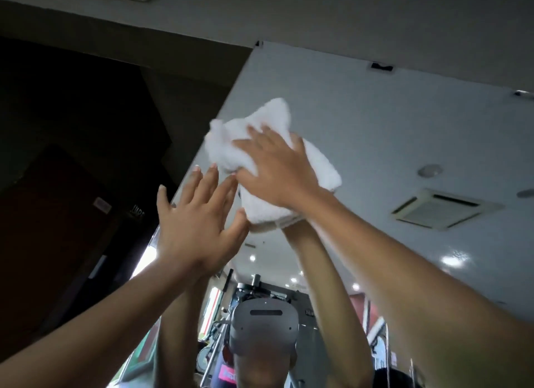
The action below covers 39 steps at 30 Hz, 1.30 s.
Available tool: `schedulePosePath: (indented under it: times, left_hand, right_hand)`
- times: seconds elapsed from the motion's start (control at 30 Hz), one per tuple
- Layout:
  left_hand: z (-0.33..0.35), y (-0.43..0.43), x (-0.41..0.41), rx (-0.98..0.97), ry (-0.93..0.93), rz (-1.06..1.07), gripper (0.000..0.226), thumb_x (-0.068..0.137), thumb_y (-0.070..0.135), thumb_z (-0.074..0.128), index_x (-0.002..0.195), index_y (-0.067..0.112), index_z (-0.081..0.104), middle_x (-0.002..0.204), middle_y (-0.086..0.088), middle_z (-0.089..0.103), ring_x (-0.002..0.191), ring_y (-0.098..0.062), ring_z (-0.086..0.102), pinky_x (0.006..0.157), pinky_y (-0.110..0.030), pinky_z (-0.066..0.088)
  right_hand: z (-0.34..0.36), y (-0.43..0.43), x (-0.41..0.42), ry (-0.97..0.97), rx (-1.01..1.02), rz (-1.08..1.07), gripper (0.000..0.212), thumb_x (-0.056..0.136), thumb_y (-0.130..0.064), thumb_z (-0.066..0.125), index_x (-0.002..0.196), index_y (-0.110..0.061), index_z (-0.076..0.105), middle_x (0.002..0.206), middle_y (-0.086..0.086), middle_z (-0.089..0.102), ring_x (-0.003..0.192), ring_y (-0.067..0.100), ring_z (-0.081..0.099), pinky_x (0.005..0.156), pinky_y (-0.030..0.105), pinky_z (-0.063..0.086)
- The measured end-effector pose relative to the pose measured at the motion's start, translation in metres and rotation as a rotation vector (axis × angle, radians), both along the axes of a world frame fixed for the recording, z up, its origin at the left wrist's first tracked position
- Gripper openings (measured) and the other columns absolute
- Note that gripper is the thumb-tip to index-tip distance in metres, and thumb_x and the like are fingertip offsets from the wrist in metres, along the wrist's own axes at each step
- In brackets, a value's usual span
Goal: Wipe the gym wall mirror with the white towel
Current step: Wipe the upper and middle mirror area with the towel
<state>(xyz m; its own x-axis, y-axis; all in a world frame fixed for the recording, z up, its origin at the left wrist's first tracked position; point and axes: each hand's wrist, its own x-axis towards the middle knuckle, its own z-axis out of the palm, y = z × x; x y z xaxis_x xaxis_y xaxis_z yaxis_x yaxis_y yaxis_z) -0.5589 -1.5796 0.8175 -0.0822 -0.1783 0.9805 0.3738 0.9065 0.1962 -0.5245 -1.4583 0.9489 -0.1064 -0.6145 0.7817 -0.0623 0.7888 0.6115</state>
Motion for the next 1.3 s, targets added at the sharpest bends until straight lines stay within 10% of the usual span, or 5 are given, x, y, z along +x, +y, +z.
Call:
schedulePosePath:
  times: [0.1, 0.37, 0.67, 0.93, 1.3]
  left_hand:
    - [-0.002, -0.003, 0.000, -0.023, -0.017, -0.035, 0.079, 0.083, 0.065, 0.001, 0.158, 0.041, 0.012, 0.168, 0.009, -0.003, 0.153, -0.011, -0.013, 0.120, -0.060, 0.001]
    - [-0.037, -0.024, -0.003, -0.068, -0.103, -0.009, 0.076, 0.083, 0.067, -0.007, 0.155, 0.043, -0.016, 0.157, 0.020, -0.034, 0.140, 0.002, -0.039, 0.121, -0.052, -0.009]
    - [-0.039, -0.027, -0.003, -0.081, -0.063, -0.016, 0.078, 0.084, 0.068, -0.004, 0.156, 0.041, -0.013, 0.160, 0.020, -0.028, 0.140, 0.004, -0.037, 0.124, -0.048, -0.006]
    - [-0.039, -0.029, -0.006, -0.087, -0.028, -0.014, 0.076, 0.086, 0.067, -0.003, 0.157, 0.042, -0.012, 0.161, 0.020, -0.025, 0.142, 0.004, -0.034, 0.123, -0.039, -0.008]
    - [-0.062, -0.030, -0.009, -0.091, -0.004, -0.022, 0.069, 0.093, 0.063, 0.004, 0.157, 0.040, -0.003, 0.164, 0.018, -0.016, 0.147, 0.001, -0.025, 0.125, -0.042, 0.001]
  right_hand:
    - [0.025, 0.024, 0.017, -0.050, 0.102, 0.036, 0.055, 0.092, -0.049, 0.039, 0.148, -0.048, 0.036, 0.163, -0.016, 0.024, 0.150, 0.009, 0.017, 0.114, 0.046, 0.020]
    - [0.083, -0.013, -0.014, 0.192, -0.573, -0.026, 0.053, 0.096, -0.049, 0.034, 0.145, -0.029, 0.040, 0.157, 0.003, 0.033, 0.144, 0.028, 0.024, 0.111, 0.058, 0.019]
    - [0.022, -0.015, 0.003, -0.109, 0.224, 0.042, 0.062, 0.083, -0.054, 0.028, 0.145, -0.054, 0.038, 0.161, -0.022, 0.026, 0.150, 0.006, 0.017, 0.115, 0.047, 0.013]
    - [0.076, -0.011, -0.012, 0.118, -0.422, 0.006, 0.056, 0.093, -0.050, 0.031, 0.148, -0.044, 0.034, 0.161, -0.006, 0.028, 0.148, 0.022, 0.020, 0.112, 0.060, 0.016]
    - [-0.010, -0.004, 0.013, -0.157, 0.344, -0.053, 0.059, 0.092, -0.047, 0.033, 0.150, -0.056, 0.023, 0.165, -0.020, 0.010, 0.152, 0.005, 0.003, 0.118, 0.047, 0.002]
